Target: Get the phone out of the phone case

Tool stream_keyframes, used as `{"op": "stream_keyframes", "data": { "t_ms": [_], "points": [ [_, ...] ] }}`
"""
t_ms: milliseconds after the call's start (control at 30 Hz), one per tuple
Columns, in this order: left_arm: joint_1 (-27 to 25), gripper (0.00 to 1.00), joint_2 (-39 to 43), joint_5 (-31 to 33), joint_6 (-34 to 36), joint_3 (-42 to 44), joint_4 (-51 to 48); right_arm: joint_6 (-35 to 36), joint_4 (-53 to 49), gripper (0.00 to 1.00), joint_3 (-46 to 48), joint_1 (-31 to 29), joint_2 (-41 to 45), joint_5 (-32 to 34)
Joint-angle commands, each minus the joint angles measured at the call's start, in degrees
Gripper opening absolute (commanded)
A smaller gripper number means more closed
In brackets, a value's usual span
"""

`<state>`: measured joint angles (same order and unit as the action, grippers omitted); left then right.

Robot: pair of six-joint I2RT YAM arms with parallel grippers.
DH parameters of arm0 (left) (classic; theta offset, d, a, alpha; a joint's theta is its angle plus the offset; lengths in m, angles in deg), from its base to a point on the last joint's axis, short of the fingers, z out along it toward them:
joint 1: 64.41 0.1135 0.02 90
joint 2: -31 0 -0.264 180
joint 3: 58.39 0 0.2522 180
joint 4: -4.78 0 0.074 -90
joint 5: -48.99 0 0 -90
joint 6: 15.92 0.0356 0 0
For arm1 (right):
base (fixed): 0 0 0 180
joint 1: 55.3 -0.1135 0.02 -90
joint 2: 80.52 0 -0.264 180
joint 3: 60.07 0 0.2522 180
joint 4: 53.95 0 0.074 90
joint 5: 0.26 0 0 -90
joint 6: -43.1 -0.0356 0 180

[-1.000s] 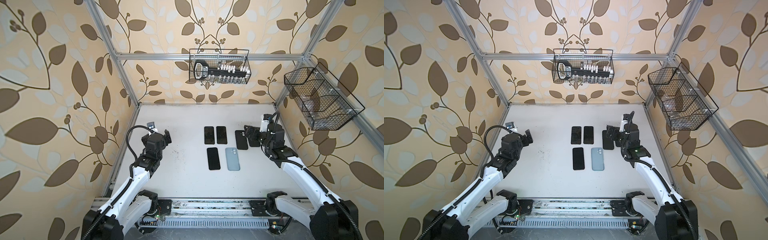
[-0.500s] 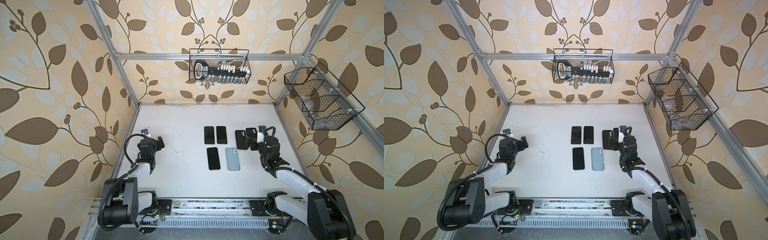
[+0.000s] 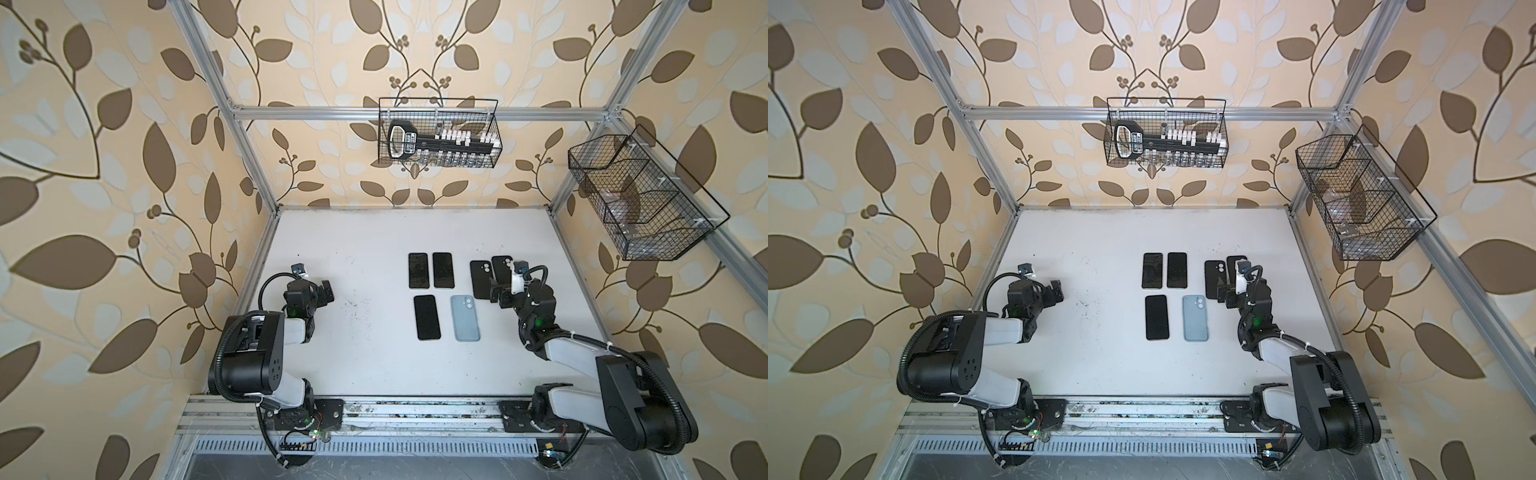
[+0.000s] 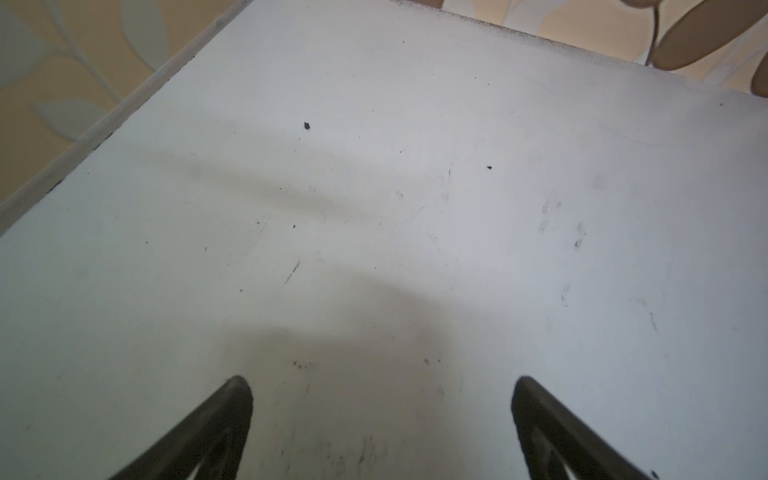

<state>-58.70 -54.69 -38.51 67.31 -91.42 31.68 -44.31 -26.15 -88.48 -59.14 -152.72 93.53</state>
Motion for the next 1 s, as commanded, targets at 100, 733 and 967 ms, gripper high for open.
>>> {"op": "stream_keyframes", "data": {
  "t_ms": [100,733,967],
  "points": [
    [0.49,0.99,-0.27,-2.29,2.19,-2.85,2.34,-3.34,20.97,1.0,5.4,5.12,-6.25,-6.76],
    [0.01,0.99,-0.61,-8.44,5.44,-3.59,1.14,-3.5,15.8,1.0,3.96,4.24,-4.96,-2.11],
    [0.07,0.99,-0.53,-8.47,5.45,-3.5,1.31,-3.17,15.66,1.0,4.02,3.68,-4.82,-1.1]
  ]
}}
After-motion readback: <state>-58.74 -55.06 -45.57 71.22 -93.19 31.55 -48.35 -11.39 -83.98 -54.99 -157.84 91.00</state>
